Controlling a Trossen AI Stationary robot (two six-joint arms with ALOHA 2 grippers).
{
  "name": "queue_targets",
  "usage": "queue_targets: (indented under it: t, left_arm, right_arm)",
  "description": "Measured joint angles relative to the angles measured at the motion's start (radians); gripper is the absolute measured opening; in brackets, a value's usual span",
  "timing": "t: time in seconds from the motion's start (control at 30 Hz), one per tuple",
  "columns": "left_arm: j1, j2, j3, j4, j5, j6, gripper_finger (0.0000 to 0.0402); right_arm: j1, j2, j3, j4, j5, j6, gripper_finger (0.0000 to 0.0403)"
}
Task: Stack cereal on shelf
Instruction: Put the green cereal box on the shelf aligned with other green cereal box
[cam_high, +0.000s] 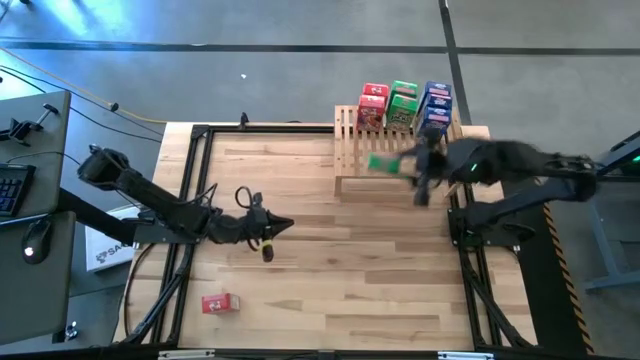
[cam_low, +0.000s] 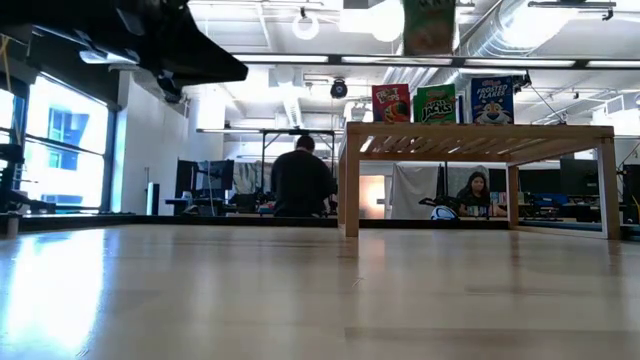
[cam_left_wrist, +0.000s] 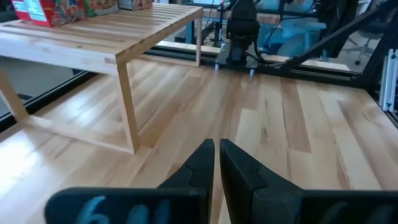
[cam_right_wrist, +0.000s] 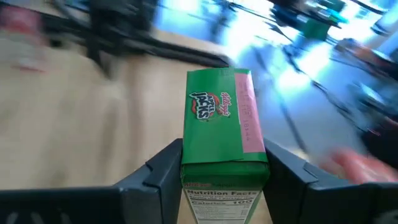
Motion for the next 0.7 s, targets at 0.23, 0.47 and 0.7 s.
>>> queue_targets:
  t: [0.23, 0.47, 0.7]
  left_arm:
    - [0.075, 0.0, 0.0, 0.034, 0.1, 0.036, 0.0016]
    - [0.086, 0.0, 0.0, 0.064, 0.144, 0.039, 0.0016]
    - [0.086, 0.0, 0.0, 0.063, 0.147, 0.039, 0.0016]
  right_arm:
    - [-0.378, -0.166, -0.134, -0.024, -0.2, -0.093, 0.0158]
    - [-0.653, -0.197, -0.337, 0.149, -0.451, -0.158, 0.0158]
    - [-0.795, -0.137, -0.36, 0.202, -0.583, -0.156, 0.0158]
